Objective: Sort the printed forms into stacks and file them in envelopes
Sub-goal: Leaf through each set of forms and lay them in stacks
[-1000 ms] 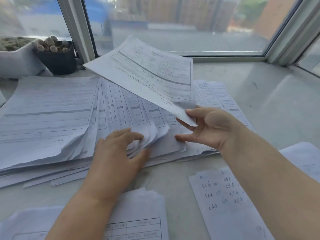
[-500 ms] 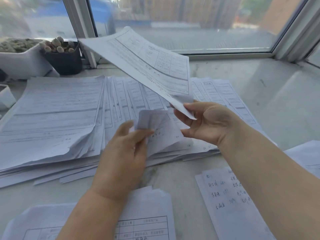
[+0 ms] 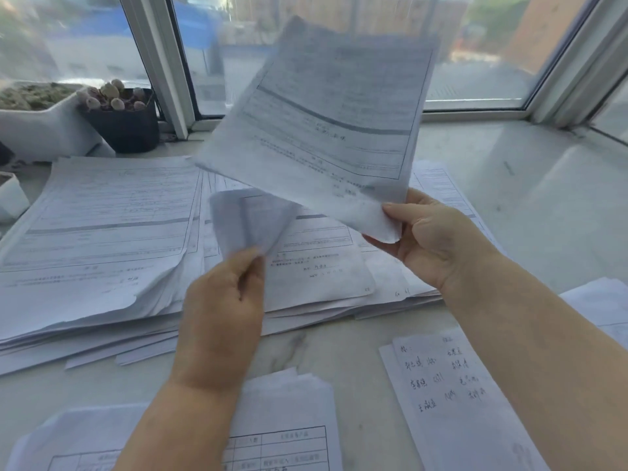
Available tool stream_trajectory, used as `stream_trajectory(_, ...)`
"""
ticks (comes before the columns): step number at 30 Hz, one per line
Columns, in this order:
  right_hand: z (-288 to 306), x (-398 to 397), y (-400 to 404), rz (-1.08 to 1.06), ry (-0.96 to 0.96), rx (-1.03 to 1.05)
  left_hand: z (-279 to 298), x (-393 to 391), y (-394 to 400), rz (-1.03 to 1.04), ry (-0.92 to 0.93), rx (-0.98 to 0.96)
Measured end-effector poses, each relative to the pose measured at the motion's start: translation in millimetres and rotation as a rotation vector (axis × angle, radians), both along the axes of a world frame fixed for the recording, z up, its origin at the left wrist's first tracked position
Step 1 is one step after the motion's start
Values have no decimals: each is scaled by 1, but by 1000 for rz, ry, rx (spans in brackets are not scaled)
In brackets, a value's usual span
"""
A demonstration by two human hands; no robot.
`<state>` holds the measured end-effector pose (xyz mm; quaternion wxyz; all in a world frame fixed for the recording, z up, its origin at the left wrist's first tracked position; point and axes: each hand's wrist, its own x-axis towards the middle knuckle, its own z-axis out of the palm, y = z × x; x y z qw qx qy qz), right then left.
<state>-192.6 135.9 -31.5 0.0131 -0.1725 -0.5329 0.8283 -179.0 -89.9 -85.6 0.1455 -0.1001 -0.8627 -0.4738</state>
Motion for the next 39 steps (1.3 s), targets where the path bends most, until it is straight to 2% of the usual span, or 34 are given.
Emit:
stream_trajectory(3,3,9,4,-52,33,104,-1,-6,-7,150,-61,236)
stream_trajectory(6,6,19,6,-86,42,169,-6,-8,-13,203,-147,540)
stream_trajectory(12,15,31,9,-97,55,157,-4,-6,-8,202,-182,716)
stream_trajectory(17,21,35,10,-89,51,178,-1,-7,-5,199,-190,742)
stream_trajectory(21,32,41,25,-155,-13,368,4,-4,-3,237,-146,693)
stream_trajectory(25,48,48,50,-125,-134,590,6,-3,-3,291,-6,639)
stream_trajectory(28,47,43,46,13,-220,598,8,1,0,292,108,531)
stream_trajectory(35,5,3,-23,282,-264,612,11,3,2,207,276,303)
stream_trajectory(37,-8,-2,-32,312,-309,587,6,2,6,89,204,200)
stream_trajectory(39,-15,-4,-33,291,-344,541,0,2,9,-93,41,74)
